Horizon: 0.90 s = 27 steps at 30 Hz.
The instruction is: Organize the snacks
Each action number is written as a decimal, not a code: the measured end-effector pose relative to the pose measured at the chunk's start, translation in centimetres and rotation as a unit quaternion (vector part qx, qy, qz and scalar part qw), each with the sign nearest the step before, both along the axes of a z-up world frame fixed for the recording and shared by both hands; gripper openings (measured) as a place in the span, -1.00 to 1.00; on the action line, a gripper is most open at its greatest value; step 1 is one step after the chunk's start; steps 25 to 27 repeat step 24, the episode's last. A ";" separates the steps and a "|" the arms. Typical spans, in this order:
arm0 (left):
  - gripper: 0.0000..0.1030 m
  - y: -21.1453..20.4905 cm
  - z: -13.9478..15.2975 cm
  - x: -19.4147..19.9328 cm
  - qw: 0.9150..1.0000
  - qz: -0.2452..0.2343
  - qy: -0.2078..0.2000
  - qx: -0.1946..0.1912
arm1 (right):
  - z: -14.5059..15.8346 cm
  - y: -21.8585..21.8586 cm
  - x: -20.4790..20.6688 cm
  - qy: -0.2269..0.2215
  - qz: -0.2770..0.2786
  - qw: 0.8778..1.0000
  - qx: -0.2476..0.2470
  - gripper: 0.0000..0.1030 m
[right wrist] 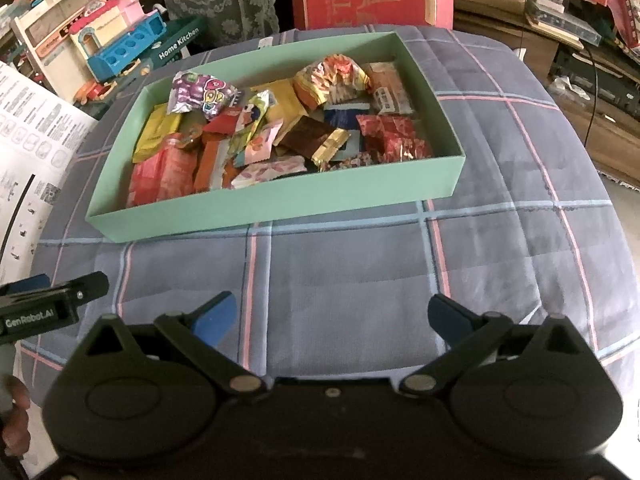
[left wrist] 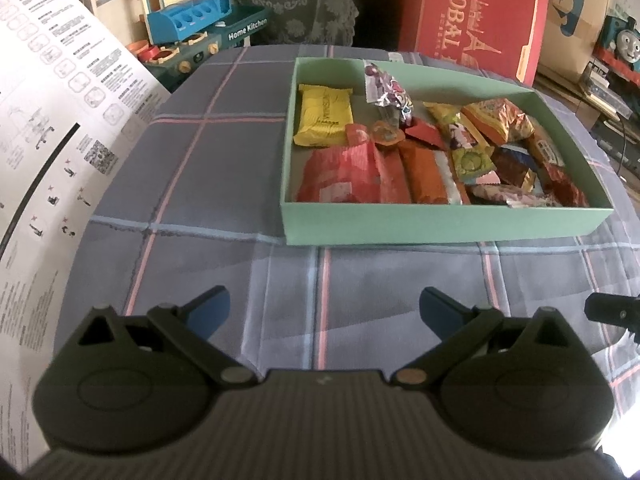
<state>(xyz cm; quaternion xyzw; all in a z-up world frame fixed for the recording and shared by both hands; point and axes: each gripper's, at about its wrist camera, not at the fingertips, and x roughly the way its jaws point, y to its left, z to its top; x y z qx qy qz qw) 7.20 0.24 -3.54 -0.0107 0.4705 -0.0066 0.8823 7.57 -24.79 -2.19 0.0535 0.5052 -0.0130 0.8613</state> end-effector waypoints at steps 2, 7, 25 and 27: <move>1.00 0.0 0.0 0.0 1.000 0.001 -0.004 0.002 | 0.1 0.0 0.2 -0.001 0.001 1.000 -0.002 1.00; 1.00 -0.2 0.2 0.1 1.000 -0.001 -0.010 0.003 | 0.4 0.1 0.4 -0.006 0.002 1.000 -0.008 1.00; 1.00 -0.3 0.1 0.2 1.000 -0.017 -0.014 0.003 | 0.6 0.8 1.3 -0.006 0.010 1.000 -0.024 1.00; 1.00 -0.3 0.1 0.2 1.000 -0.017 -0.014 0.003 | 0.6 0.8 1.3 -0.006 0.010 1.000 -0.024 1.00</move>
